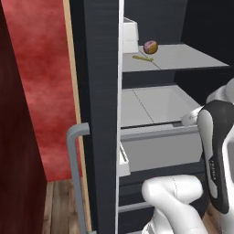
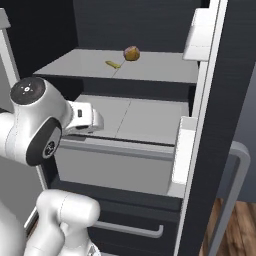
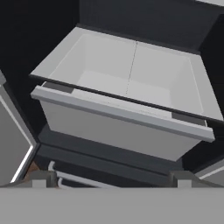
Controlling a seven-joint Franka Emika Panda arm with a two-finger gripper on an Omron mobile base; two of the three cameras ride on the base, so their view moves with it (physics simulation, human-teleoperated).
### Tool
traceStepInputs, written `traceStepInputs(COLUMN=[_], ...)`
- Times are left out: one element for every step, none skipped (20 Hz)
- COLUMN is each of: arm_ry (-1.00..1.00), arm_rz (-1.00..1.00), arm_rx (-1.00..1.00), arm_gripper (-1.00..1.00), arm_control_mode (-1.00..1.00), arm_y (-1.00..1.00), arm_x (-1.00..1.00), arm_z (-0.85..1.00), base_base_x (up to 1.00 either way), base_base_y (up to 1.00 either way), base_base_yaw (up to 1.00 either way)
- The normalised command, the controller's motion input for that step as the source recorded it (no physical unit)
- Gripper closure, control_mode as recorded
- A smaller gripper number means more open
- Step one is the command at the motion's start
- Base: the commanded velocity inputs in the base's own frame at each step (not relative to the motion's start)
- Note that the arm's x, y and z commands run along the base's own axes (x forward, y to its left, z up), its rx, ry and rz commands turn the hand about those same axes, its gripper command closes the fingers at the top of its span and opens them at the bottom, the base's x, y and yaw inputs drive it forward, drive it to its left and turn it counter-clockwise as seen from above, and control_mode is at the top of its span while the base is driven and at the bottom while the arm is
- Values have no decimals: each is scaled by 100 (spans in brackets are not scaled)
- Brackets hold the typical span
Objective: Pick the egg and butter from the fridge and place them by the bowl for mixing.
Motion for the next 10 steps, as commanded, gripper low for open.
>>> traceStepInputs(arm_ry=[0, -1, -1, 0, -1, -6, -7, -3, 0, 0], arm_rz=[-8, -7, -7, -6, -6, -8, -10, -10, -9, -9], arm_rx=[0, 2, 3, 5, 4, 1, 0, 0, 2, 3], arm_gripper=[-100, -100, -100, -100, -100, -100, -100, -100, -100, -100], arm_control_mode=[-100, -100, -100, -100, -100, -100, -100, -100, -100, -100], arm_y=[12, 8, 8, 7, 9, 10, 9, 1, 0, 0], arm_x=[6, 6, 5, 12, 13, 21, 21, 26, 29, 29], arm_z=[65, 64, 62, 57, 55, 50, 48, 46, 44, 39], base_base_x=[0, 0, 0, 0, 0, 0, 0, 0, 0, 0], base_base_y=[0, 0, 0, 0, 0, 0, 0, 0, 0, 0], base_base_yaw=[0, 0, 0, 0, 0, 0, 0, 0, 0, 0])
